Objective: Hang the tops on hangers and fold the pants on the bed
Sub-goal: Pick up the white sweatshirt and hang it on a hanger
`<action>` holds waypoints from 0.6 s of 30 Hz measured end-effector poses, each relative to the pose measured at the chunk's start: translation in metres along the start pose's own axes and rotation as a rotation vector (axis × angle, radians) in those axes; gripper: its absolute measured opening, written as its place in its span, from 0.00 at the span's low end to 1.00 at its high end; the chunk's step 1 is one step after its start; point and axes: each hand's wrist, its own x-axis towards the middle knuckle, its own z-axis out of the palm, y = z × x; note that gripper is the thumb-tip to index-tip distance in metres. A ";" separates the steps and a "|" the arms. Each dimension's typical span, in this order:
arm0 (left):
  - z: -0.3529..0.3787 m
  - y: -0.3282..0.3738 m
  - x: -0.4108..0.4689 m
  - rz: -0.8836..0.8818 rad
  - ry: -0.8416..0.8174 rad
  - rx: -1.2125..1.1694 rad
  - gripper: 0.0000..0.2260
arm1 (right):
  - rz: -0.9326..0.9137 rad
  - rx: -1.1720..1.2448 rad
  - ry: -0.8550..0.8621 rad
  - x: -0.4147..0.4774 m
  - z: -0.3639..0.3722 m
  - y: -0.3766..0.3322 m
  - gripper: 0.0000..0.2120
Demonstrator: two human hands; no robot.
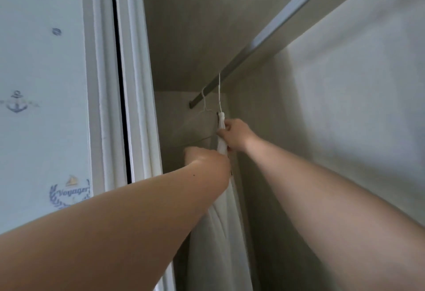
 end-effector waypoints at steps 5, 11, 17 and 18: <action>0.006 -0.008 0.007 -0.074 -0.063 0.016 0.14 | 0.018 0.000 -0.022 0.020 0.023 -0.003 0.17; 0.000 -0.005 -0.005 -0.066 -0.015 0.045 0.08 | 0.003 0.077 -0.026 0.009 0.021 0.000 0.25; -0.007 -0.007 -0.040 -0.028 0.096 0.185 0.05 | -0.114 -0.169 0.076 -0.040 -0.017 0.006 0.27; -0.007 -0.008 -0.049 -0.013 0.136 0.219 0.09 | -0.138 -0.291 0.086 -0.052 -0.024 0.007 0.28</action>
